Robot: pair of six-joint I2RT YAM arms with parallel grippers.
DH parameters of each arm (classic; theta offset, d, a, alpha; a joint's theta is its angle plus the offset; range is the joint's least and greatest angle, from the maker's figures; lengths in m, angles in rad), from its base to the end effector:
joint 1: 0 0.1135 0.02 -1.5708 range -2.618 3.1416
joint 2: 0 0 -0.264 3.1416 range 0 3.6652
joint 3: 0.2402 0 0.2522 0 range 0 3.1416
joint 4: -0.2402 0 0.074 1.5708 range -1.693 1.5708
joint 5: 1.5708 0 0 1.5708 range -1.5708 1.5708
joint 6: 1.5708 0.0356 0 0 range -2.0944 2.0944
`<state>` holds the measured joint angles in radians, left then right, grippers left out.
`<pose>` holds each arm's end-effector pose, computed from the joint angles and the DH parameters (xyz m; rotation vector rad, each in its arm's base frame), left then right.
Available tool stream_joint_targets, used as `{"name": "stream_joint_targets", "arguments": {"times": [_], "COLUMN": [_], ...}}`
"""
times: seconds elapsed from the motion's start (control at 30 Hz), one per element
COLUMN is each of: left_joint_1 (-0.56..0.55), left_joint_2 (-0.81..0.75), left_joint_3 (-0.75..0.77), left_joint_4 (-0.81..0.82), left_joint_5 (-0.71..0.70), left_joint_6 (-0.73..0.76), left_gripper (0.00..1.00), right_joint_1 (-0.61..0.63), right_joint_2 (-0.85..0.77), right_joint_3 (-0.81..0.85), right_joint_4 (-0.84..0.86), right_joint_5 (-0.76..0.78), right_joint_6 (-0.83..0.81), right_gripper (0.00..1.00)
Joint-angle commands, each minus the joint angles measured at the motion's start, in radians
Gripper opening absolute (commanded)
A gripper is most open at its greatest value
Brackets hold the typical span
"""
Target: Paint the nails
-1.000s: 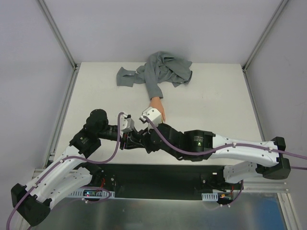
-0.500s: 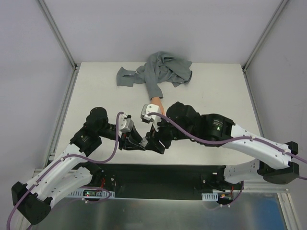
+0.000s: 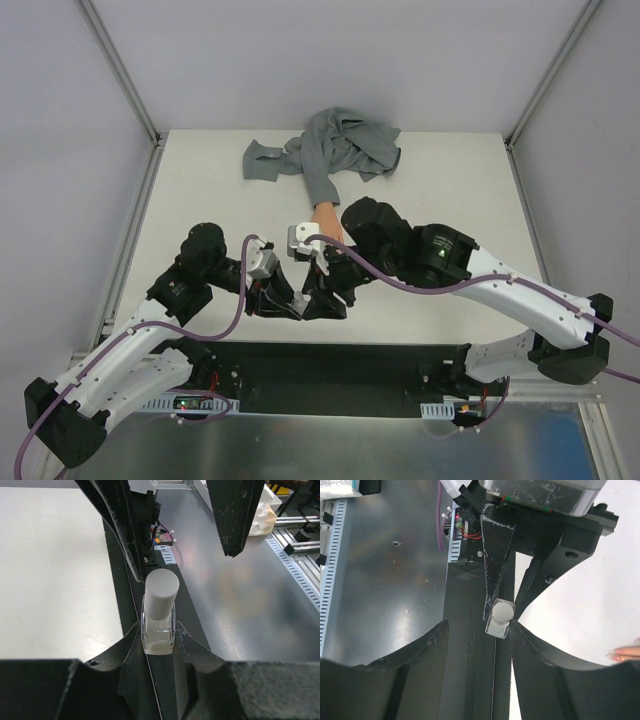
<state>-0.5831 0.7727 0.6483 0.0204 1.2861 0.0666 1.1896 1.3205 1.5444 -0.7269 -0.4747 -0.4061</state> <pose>0.1189 -0.1194 0.3182 1.4396 1.0991 -1.4329 0.0864 0.2592 0.4312 -1.7429 1.2732 0.9600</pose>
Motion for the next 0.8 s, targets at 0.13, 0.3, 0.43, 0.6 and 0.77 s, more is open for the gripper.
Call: {"name": "stream_joint_targets", "arguments": {"times": [0.13, 0.3, 0.43, 0.6, 0.77], "left_joint_1": [-0.004, -0.004, -0.004, -0.004, -0.004], "left_joint_2": [-0.006, -0.001, -0.003, -0.016, -0.055], "left_joint_3": [0.039, 0.040, 0.040, 0.044, 0.044], "left_joint_4": [0.049, 0.049, 0.049, 0.049, 0.061], "left_joint_5": [0.064, 0.065, 0.062, 0.015, -0.209], "left_joint_6": [0.009, 0.010, 0.010, 0.006, -0.020], "left_gripper": [0.00, 0.00, 0.00, 0.00, 0.00], "right_joint_1": [-0.016, -0.028, -0.031, -0.033, -0.027], "right_joint_2": [0.025, 0.040, 0.045, 0.028, -0.018], "right_joint_3": [0.026, 0.017, 0.003, -0.029, -0.151], "right_joint_4": [0.084, 0.098, 0.113, 0.119, 0.196], "right_joint_5": [-0.093, -0.080, -0.100, -0.096, -0.042], "right_joint_6": [-0.048, -0.033, -0.031, -0.031, 0.032], "right_gripper": [0.50, 0.50, 0.47, 0.19, 0.00]}}
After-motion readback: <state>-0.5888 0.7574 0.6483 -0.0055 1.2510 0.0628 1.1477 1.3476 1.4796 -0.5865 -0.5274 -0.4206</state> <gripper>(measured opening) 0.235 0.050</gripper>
